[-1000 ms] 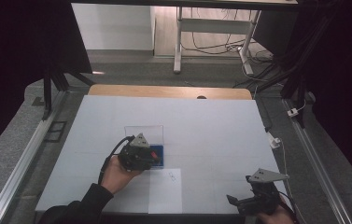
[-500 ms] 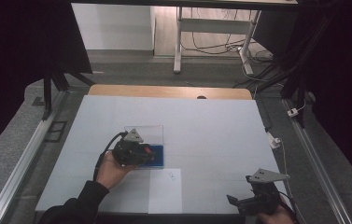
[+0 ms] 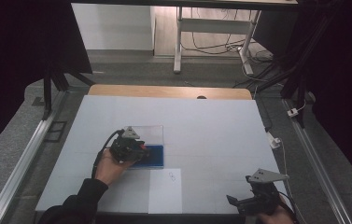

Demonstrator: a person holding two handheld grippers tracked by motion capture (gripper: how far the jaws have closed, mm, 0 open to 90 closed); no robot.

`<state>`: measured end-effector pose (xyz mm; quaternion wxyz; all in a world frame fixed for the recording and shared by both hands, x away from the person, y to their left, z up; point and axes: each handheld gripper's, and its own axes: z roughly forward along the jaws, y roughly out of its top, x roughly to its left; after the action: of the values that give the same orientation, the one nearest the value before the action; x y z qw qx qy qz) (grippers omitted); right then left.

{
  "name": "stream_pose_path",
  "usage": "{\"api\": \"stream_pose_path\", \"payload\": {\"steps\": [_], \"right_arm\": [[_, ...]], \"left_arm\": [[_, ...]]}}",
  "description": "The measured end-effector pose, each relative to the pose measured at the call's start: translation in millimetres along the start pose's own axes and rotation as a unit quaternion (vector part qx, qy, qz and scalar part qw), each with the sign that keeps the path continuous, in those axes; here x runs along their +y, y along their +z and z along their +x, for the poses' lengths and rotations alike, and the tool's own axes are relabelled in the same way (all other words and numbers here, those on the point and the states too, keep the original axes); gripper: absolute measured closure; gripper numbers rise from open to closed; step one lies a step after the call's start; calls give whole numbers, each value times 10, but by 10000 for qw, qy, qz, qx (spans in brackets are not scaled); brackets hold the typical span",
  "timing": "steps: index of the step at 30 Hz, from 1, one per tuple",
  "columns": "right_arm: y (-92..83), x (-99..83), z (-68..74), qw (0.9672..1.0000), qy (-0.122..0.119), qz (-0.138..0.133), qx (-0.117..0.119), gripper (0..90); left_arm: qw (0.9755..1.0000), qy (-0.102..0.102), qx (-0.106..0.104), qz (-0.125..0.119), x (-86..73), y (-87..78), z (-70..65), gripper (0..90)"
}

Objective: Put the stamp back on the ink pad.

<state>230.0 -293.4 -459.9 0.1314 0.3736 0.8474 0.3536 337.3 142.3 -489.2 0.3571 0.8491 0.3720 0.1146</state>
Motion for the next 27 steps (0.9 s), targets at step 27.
{"api": "stream_pose_path", "payload": {"steps": [27], "right_arm": [[3, 3, 6, 10000, -6, 38, 9, 2]], "left_arm": [[9988, 148, 207, 409, -14, 161, -15, 571]]}}
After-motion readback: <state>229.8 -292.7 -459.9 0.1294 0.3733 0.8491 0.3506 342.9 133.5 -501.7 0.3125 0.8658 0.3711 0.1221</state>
